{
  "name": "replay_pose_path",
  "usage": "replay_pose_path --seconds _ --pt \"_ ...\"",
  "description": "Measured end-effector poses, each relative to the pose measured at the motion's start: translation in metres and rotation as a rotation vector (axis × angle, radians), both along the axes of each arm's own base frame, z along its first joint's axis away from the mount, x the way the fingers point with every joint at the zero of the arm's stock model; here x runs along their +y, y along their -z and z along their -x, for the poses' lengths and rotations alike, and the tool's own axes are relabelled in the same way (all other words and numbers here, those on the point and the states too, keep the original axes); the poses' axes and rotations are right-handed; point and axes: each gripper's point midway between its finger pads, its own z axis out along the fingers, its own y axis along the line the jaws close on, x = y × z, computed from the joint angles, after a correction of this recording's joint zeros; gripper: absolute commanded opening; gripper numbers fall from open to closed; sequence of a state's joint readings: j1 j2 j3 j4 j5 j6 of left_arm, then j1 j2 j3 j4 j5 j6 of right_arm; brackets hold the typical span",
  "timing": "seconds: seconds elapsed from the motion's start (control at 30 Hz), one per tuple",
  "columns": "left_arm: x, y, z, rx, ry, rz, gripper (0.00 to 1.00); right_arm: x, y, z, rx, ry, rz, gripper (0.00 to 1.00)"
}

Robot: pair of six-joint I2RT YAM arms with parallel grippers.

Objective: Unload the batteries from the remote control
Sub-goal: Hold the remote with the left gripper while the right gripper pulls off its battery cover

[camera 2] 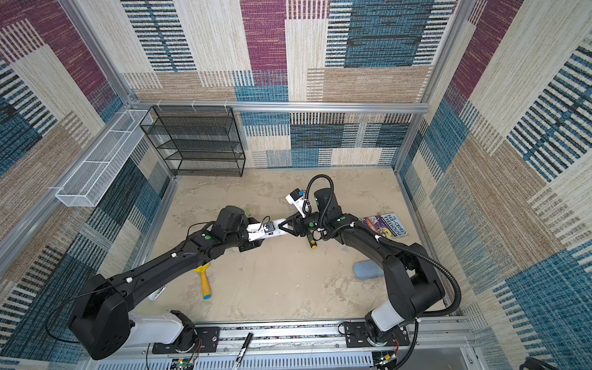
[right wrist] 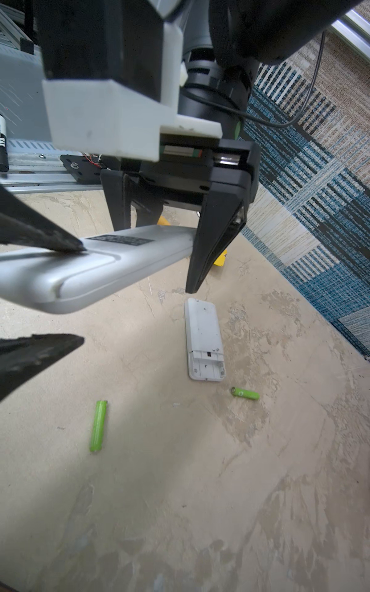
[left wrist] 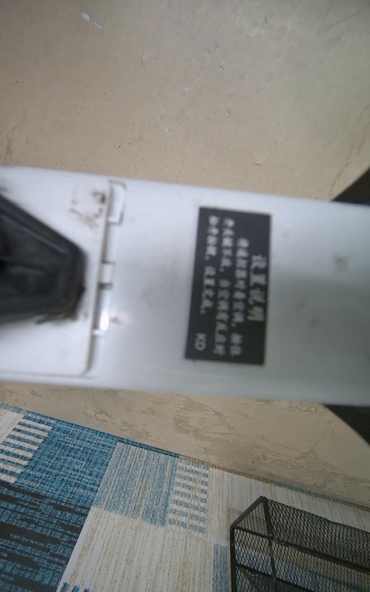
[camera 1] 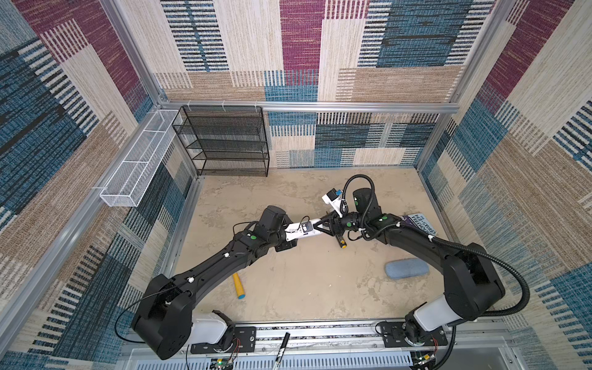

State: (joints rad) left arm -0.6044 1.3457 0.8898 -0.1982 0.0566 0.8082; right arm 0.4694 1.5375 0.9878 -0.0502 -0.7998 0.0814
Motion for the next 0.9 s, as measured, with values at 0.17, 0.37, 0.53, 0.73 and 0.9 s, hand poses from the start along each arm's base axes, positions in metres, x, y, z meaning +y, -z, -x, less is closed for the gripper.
replay_pose_path --seconds 0.17,0.37,0.53,0.73,0.9 --pt "0.000 0.000 0.000 0.004 -0.001 -0.004 0.37 -0.002 0.005 -0.002 0.004 0.016 0.014 0.36" --pt "0.003 0.005 0.003 0.025 -0.005 -0.020 0.36 -0.006 0.010 -0.004 0.004 0.040 0.029 0.30" --pt "0.004 0.006 0.004 0.033 -0.011 -0.018 0.36 -0.009 0.008 -0.005 -0.001 0.048 0.027 0.24" --pt "0.007 0.009 0.004 0.048 -0.028 -0.022 0.36 -0.009 0.007 -0.004 0.004 0.043 0.023 0.17" --pt "0.007 0.013 0.004 0.061 -0.034 -0.025 0.36 -0.009 0.005 -0.003 0.005 0.043 0.023 0.14"
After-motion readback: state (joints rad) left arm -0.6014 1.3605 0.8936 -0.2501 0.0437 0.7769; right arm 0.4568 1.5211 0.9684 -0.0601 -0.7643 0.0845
